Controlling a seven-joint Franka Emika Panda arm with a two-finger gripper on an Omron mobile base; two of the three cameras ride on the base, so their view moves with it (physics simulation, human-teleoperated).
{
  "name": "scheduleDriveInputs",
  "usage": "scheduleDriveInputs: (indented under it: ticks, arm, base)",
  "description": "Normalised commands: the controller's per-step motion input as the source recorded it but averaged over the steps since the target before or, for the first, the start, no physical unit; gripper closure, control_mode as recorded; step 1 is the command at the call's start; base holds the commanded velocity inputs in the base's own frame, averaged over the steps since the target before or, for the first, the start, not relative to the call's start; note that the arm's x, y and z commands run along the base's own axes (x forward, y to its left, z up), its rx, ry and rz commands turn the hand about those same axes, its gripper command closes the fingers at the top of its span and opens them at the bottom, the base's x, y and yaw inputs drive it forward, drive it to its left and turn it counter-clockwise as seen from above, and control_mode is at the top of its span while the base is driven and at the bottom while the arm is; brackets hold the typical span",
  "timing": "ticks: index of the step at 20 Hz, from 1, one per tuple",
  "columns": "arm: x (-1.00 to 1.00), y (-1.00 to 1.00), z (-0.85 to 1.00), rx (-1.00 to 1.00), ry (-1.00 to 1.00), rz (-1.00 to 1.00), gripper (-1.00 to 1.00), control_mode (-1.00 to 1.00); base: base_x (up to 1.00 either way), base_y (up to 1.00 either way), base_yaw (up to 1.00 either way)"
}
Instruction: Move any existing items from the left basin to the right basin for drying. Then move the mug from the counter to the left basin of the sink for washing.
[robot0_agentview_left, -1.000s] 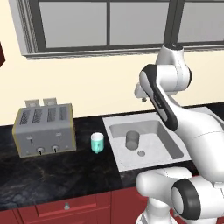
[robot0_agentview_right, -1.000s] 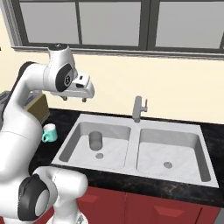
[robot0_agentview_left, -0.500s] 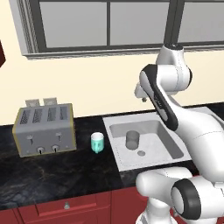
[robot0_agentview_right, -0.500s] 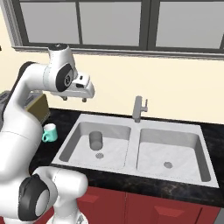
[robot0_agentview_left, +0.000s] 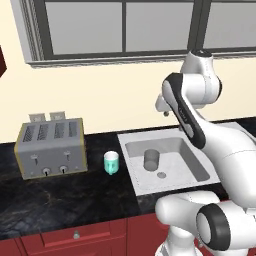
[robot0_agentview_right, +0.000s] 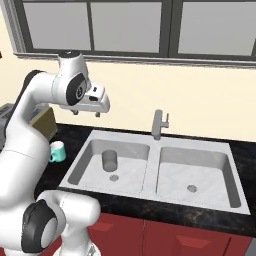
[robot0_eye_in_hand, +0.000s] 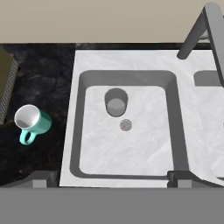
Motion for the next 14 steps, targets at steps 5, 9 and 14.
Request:
scheduleDriveInputs:
  ticks: [5, 9, 14]
  arm:
    - [0.0, 0.0, -0.07, -0.04, 0.0, 0.0, -1.0, -1.0]
    - [0.09, -0.05, -0.21, -0.08, 0.0, 0.0, -1.0, -1.0]
    - [0.0, -0.05, -0.4, -0.07, 0.0, 0.0, -1.0, -1.0]
  base:
    - [0.0, 0.0, 0.0]
    - [0.0, 0.0, 0.0]
    - [0.0, 0.0, 0.0]
